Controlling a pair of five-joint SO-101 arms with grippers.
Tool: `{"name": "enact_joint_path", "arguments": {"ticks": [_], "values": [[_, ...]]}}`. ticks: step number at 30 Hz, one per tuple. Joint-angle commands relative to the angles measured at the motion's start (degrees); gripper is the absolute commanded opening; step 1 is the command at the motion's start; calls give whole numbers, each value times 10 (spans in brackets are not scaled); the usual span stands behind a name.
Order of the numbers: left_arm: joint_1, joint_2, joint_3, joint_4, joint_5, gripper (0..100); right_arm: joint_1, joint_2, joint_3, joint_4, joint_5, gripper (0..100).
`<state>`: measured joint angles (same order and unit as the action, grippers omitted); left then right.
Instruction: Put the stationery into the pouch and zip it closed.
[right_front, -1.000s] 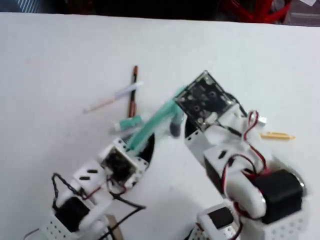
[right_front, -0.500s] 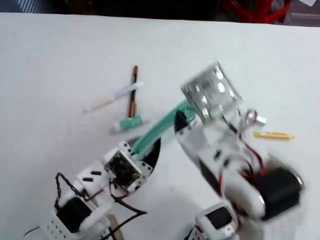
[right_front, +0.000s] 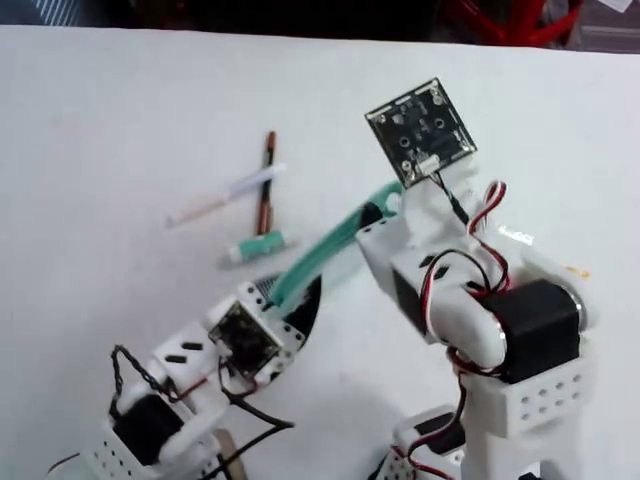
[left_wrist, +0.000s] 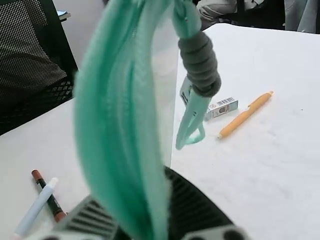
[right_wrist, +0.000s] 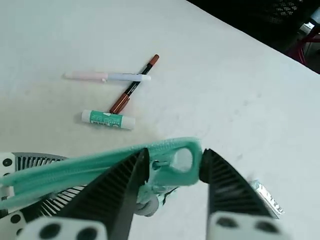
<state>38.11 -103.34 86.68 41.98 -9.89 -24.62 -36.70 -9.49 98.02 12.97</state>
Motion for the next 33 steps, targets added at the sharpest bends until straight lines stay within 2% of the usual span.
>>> {"name": "enact_joint_path", "arguments": {"ticks": [1,6,11,20,33], "values": [[8,-4,-11,-3,4,21,4,2,-15,5,-4,193],[8,-4,-11,-4,4,21,-2,-3,-15,7,-4,182],[-19,-1,-9,-18,4,21,-50,-55,-16,7,-4,180],[-22,-1,-9,-18,5,21,-50,-70,74,7,12,183],[-19,-1,-9,-18,6,21,-58,-65,80,-29,12,181]]}}
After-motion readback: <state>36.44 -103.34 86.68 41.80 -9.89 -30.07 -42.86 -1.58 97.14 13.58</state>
